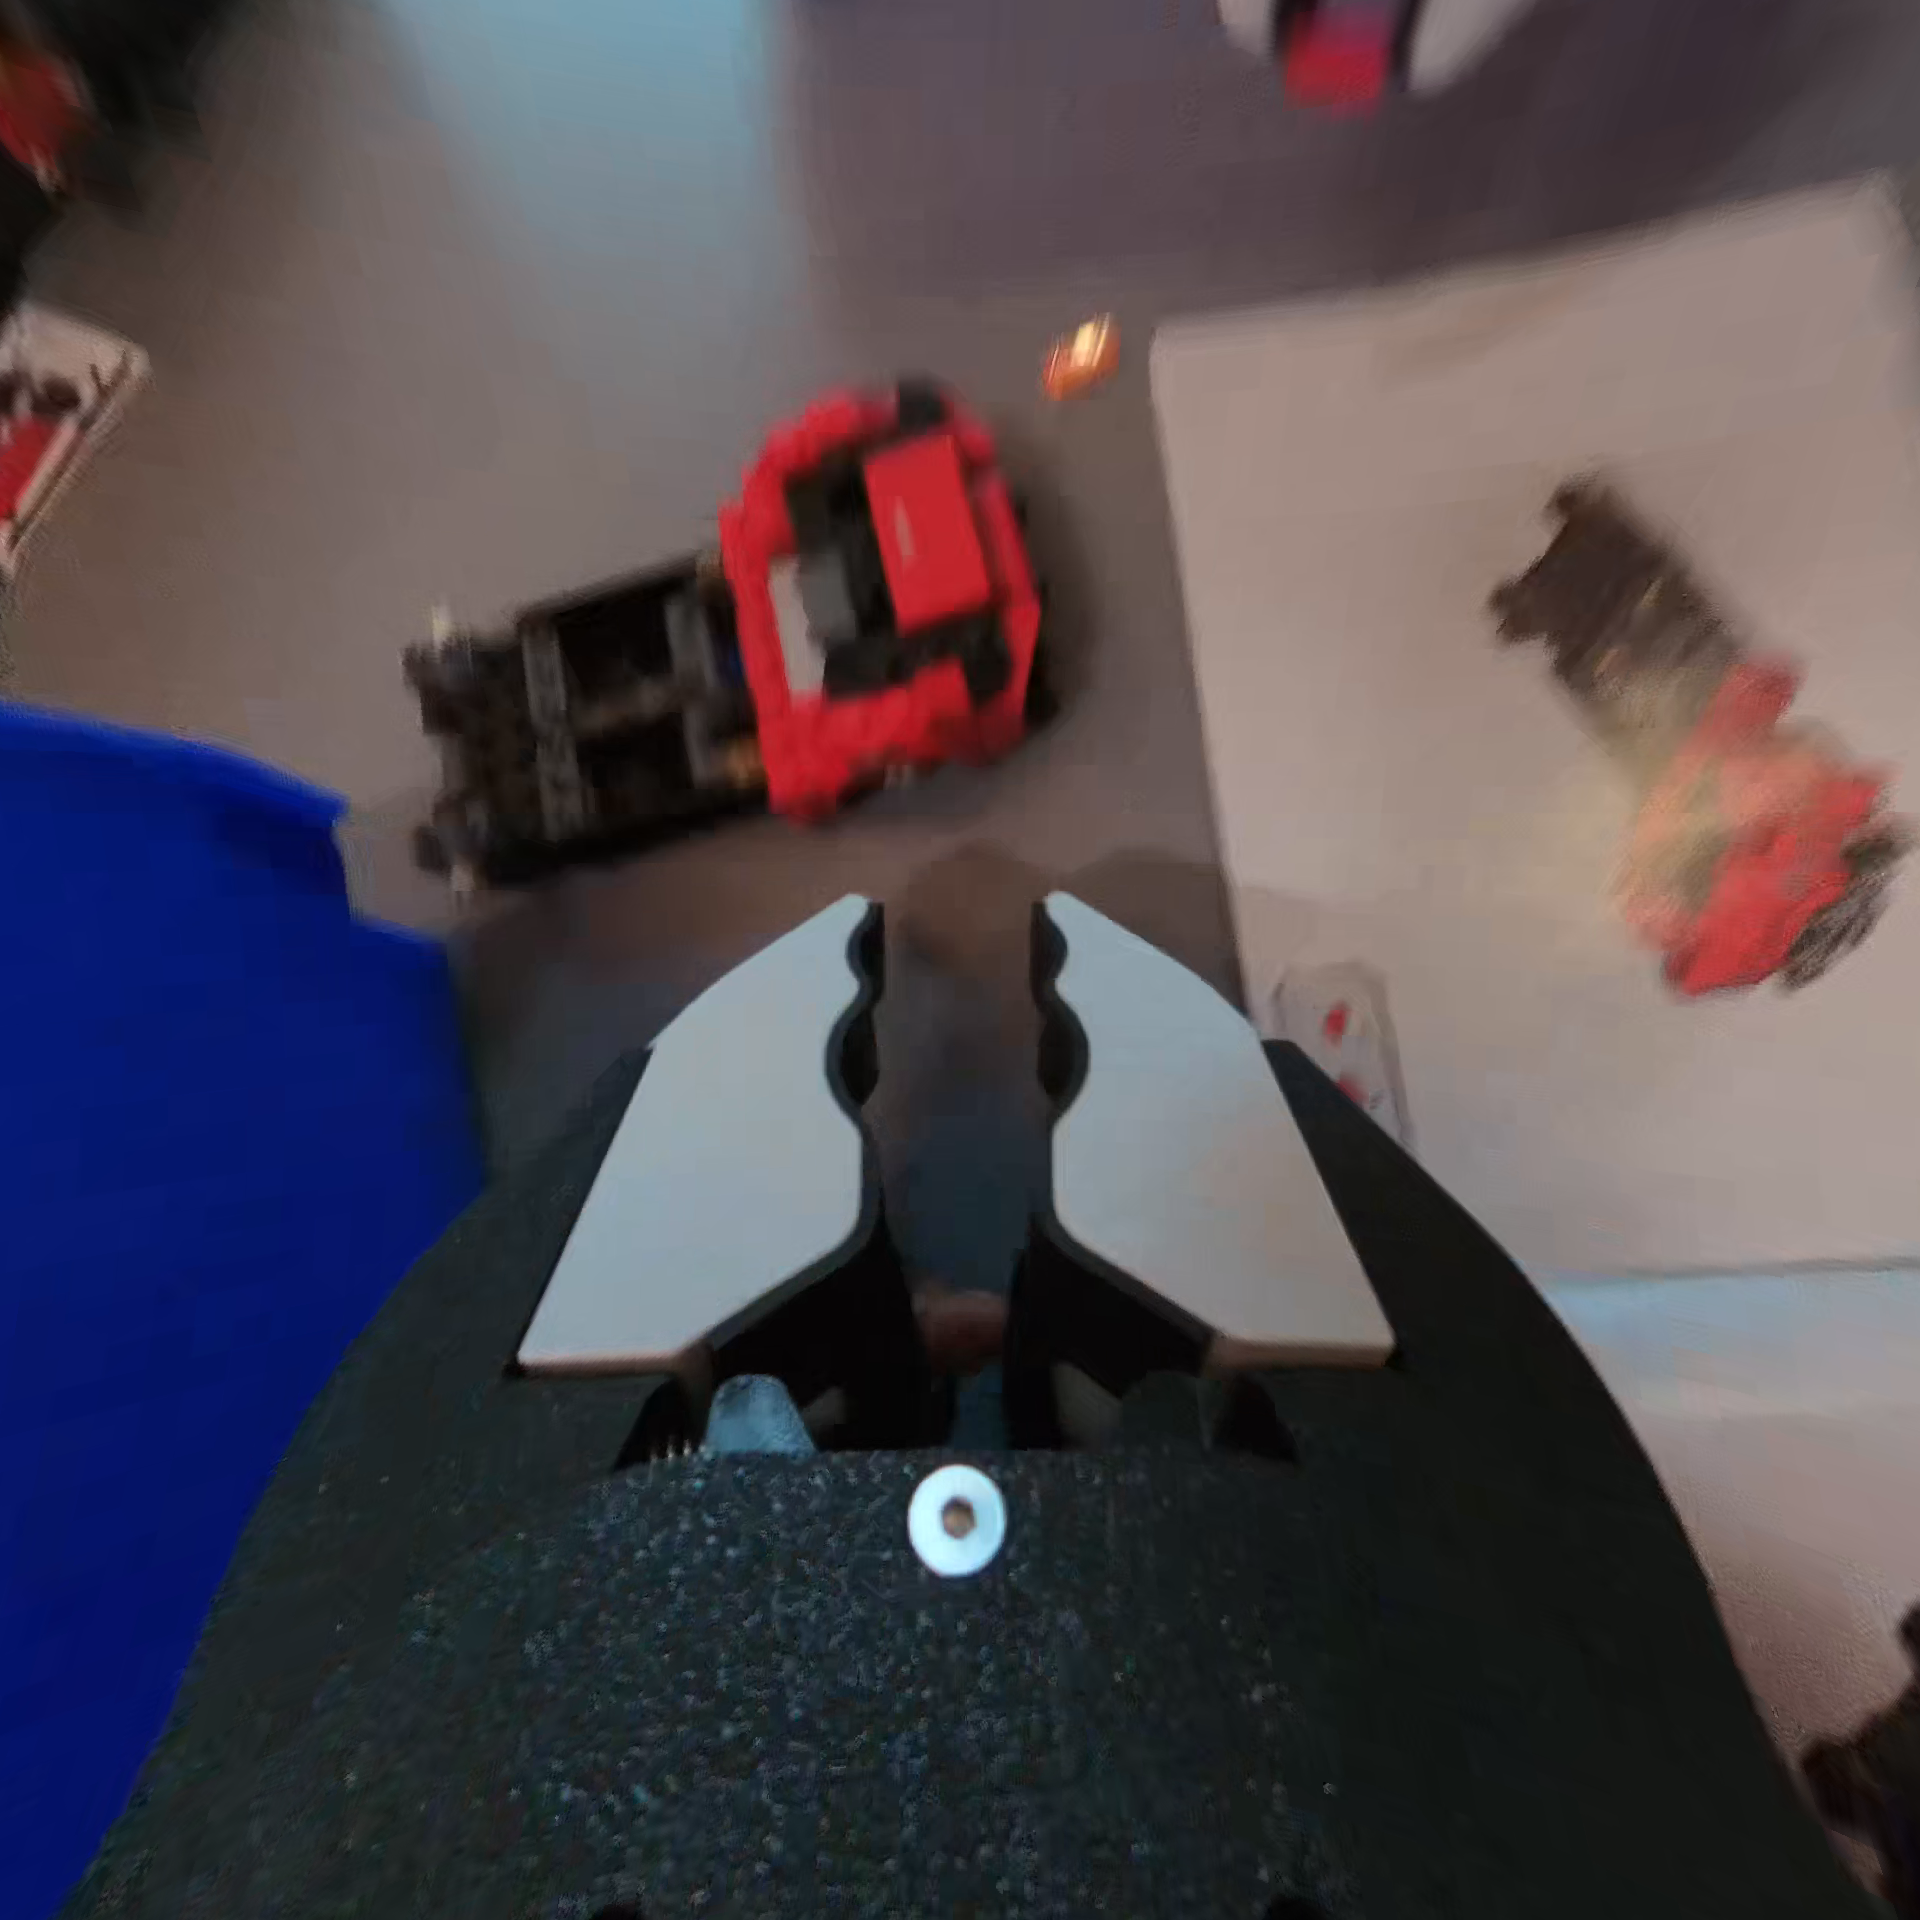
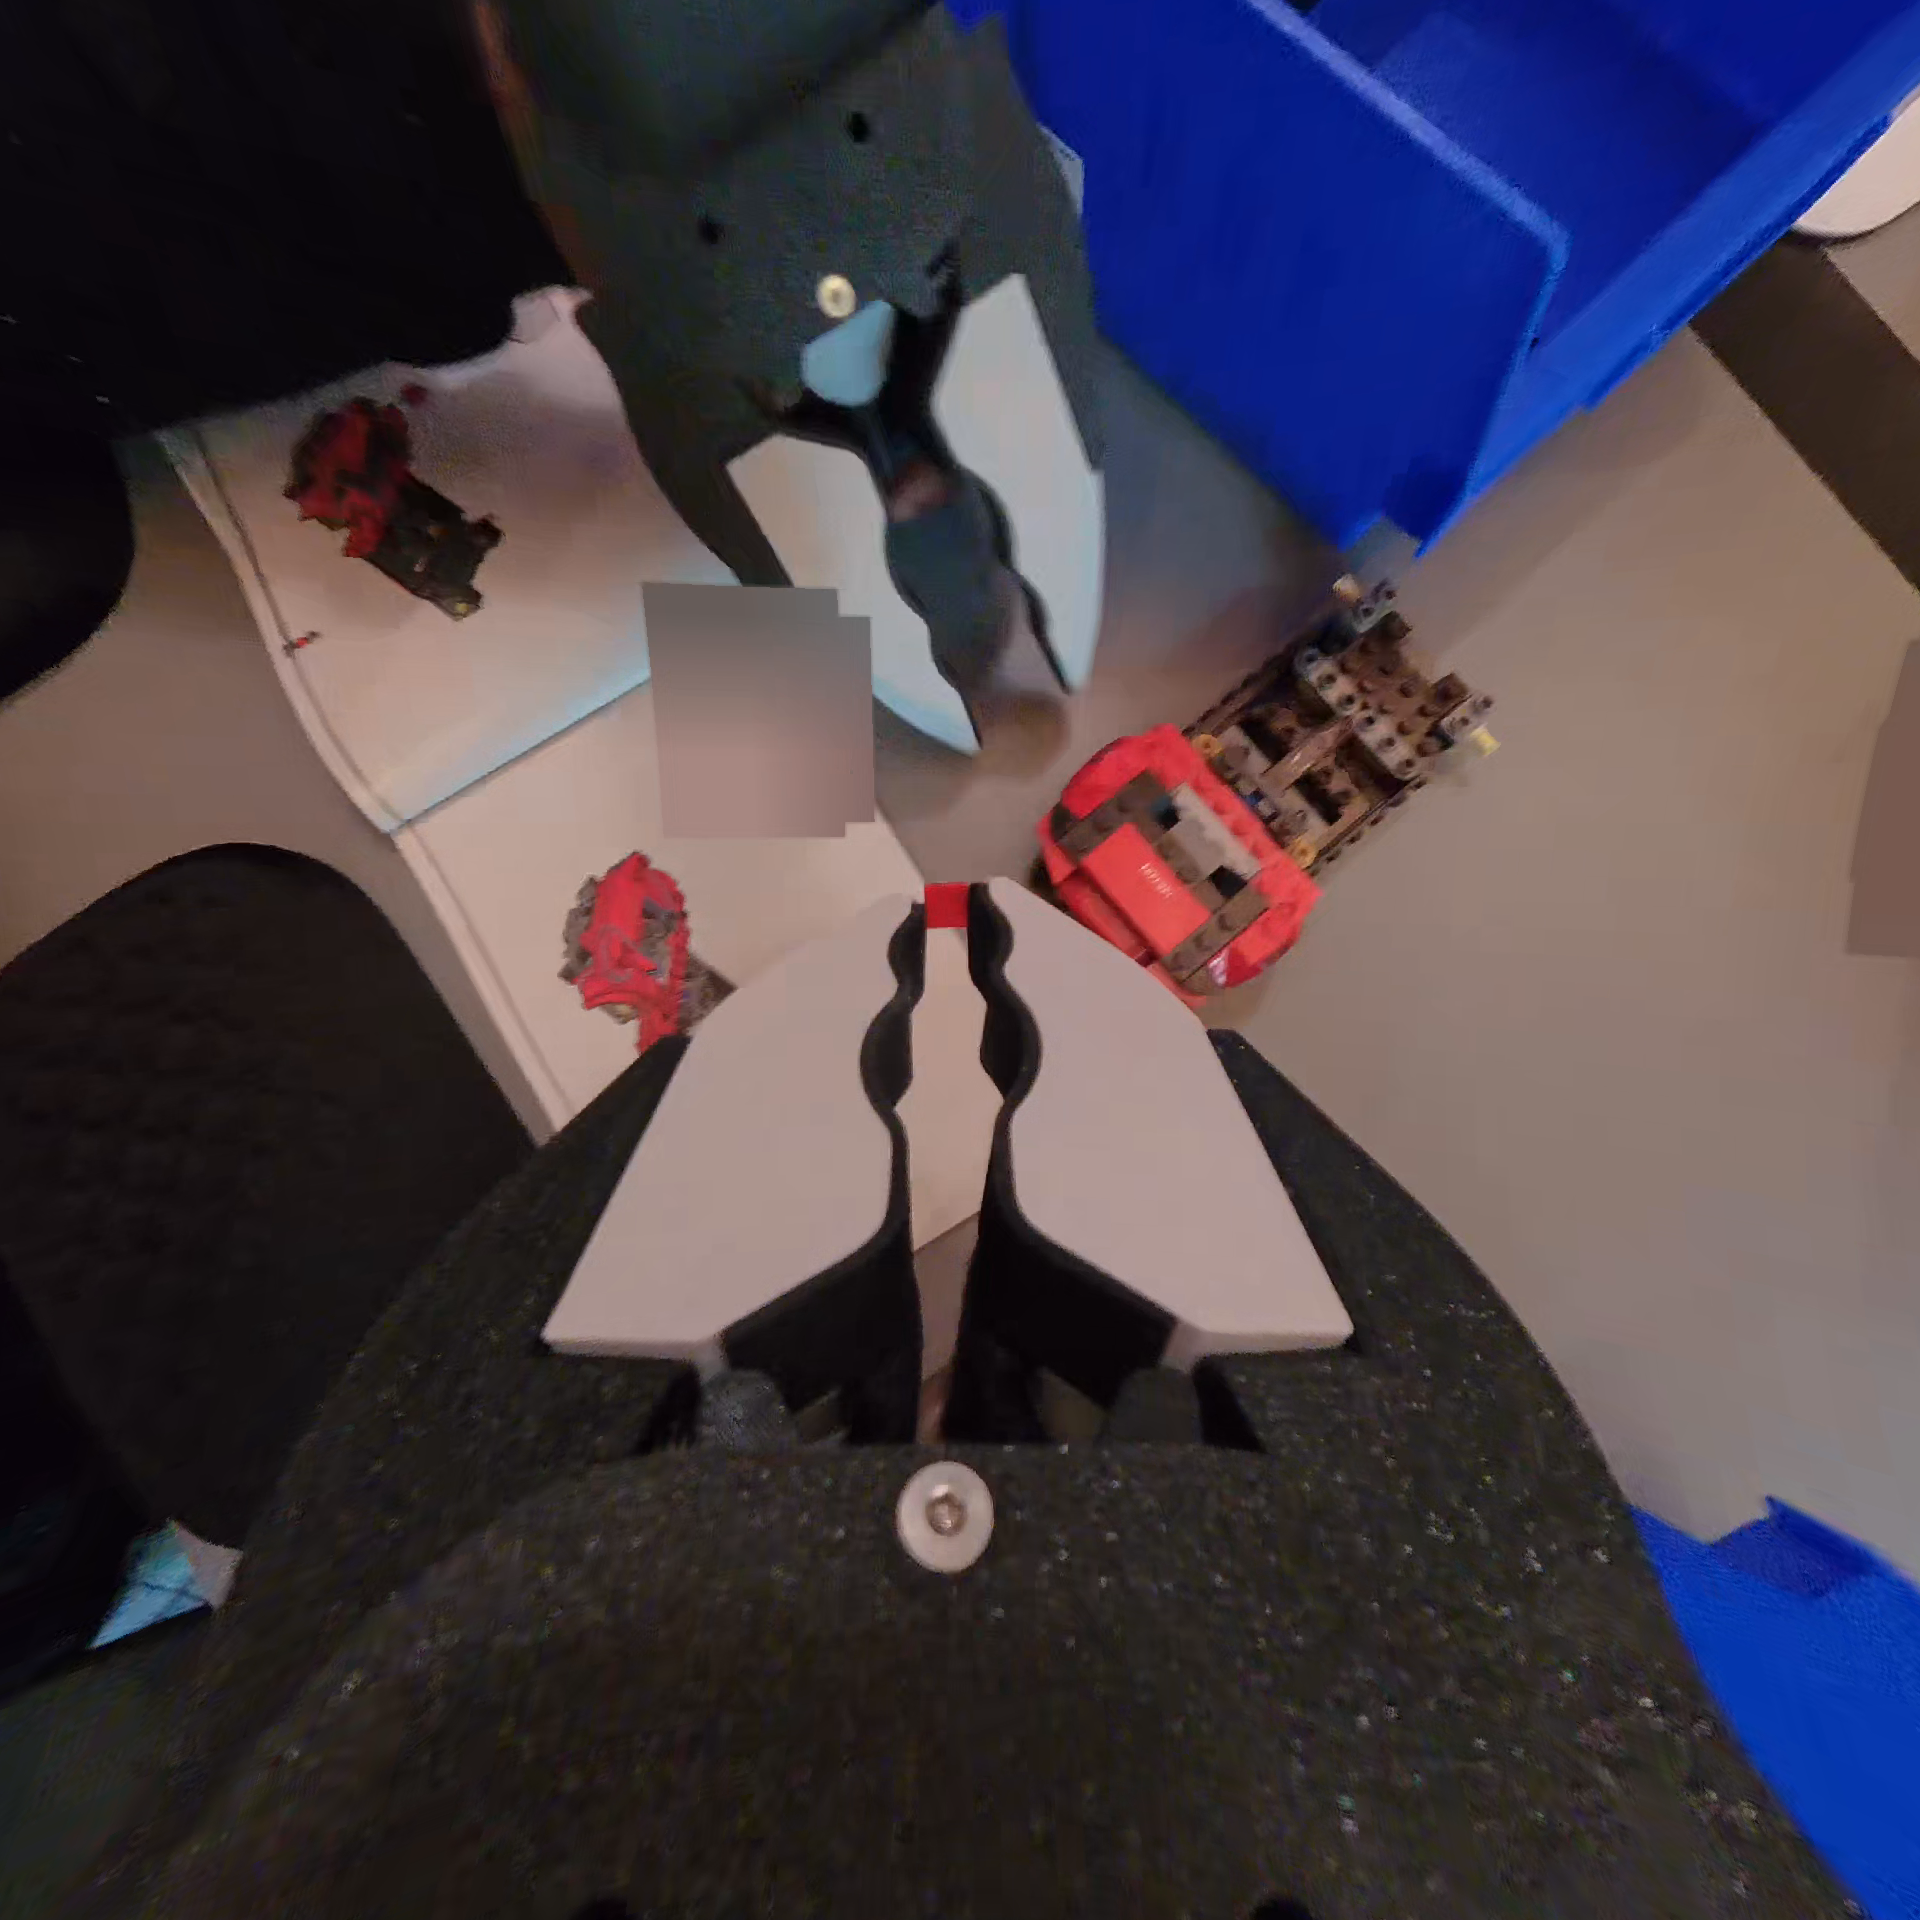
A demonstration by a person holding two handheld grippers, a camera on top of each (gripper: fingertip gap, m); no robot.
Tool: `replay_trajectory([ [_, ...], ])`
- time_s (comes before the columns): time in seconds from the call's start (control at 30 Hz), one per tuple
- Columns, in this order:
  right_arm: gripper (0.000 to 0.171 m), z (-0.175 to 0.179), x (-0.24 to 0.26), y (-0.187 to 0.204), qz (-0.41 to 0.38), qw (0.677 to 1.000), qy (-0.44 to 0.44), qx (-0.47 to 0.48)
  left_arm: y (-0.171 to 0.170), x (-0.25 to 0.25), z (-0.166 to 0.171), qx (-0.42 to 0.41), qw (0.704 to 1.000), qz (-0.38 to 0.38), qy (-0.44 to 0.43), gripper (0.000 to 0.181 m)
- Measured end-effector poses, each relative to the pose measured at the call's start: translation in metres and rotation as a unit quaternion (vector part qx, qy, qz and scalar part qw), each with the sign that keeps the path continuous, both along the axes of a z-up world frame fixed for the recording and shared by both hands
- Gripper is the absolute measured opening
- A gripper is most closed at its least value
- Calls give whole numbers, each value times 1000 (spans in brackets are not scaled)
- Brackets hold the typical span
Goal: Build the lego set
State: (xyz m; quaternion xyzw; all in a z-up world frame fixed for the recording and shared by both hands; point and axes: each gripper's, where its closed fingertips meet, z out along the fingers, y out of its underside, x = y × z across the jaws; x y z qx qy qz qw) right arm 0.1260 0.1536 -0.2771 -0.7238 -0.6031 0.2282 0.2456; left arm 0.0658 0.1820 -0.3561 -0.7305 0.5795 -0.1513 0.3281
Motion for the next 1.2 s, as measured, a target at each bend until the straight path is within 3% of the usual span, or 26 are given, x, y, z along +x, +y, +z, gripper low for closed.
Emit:
replay_trajectory([
  [0.07, 8, 1, 7, -8, -17, 1000, 19, -4, 1, 18, 9, -5, 999, -10, -36, 26],
  [0.27, 8, -7, 35, -7, -74, 997, 27, -2, -9, 51, 5, -39, 997, -58, -14, 27],
  [0.4, 8, -17, 52, -1, -115, 993, 23, -5, -11, 65, 30, -15, 994, -100, -40, 27],
  [0.53, 8, -28, 49, -2, -113, 993, 22, -12, 35, 28, 42, 70, 995, -39, 57, 15],
  [0.67, 8, -31, 38, 17, -74, 997, 16, 12, 49, 40, 44, 66, 998, -15, 8, 1],
  [0.87, 8, -30, 25, 38, -48, 999, -3, 6, 58, 32, 26, 64, 998, 0, 23, 0],
  [1.0, 8, -26, 20, 42, -41, 999, -9, 13, 71, 29, 42, 17, 996, 83, -36, 0],
  [1.1, 8, -25, 17, 42, -38, 999, -10, 12, 72, 20, 23, -21, 991, 128, 20, 0],
  [1.2, 8, -26, 16, 41, -31, 999, -14, 9, 65, 20, 6, -40, 992, 111, 53, 0],
])
